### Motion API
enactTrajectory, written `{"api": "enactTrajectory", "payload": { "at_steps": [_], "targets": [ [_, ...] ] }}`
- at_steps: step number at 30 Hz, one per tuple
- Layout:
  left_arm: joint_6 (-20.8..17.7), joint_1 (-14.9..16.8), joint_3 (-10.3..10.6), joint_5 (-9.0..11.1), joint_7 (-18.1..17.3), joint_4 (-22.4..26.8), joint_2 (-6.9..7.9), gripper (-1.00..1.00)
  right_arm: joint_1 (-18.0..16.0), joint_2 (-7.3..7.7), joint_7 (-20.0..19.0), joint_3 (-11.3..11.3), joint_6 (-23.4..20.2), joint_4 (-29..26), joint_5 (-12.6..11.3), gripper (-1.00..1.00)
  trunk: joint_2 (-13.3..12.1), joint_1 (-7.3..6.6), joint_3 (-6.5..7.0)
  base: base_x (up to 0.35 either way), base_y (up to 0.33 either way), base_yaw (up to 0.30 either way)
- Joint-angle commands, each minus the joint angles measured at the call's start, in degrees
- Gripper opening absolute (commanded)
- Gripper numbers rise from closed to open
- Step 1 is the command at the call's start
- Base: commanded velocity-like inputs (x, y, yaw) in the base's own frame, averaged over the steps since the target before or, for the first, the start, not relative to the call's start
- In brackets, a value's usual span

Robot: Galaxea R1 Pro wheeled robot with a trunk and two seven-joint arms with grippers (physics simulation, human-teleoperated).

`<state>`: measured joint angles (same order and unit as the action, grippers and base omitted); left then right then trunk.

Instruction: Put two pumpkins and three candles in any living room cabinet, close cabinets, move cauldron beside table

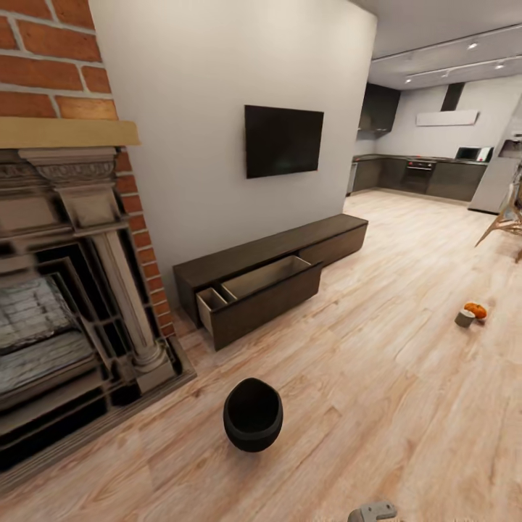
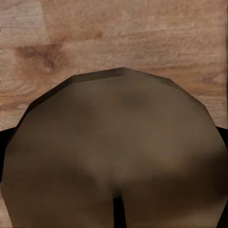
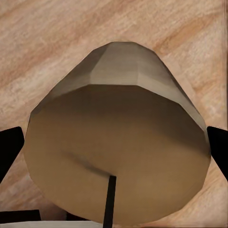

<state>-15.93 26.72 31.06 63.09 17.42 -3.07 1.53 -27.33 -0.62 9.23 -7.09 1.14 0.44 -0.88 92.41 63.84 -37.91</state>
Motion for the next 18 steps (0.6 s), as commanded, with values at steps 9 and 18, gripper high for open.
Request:
{"api": "enactTrajectory", "payload": {
  "at_steps": [9, 18],
  "targets": [
    [0.4, 0.0, 0.0, -0.1, 0.0, 0.0, 0.19, -1.00, 0.0, 0.05, 0.0, 0.0, 0.0, 0.0, 0.0, -1.00, 0.0, 0.00, 0.44, 0.000, 0.000, -0.273],
    [0.4, -0.2, 0.0, -0.2, 0.0, 0.0, -0.02, -1.00, 0.0, 0.07, 0.0, 0.0, 0.0, 0.0, 0.0, -1.00, 0.0, 0.00, 0.89, 0.000, 0.000, -0.273]
  ]
}}
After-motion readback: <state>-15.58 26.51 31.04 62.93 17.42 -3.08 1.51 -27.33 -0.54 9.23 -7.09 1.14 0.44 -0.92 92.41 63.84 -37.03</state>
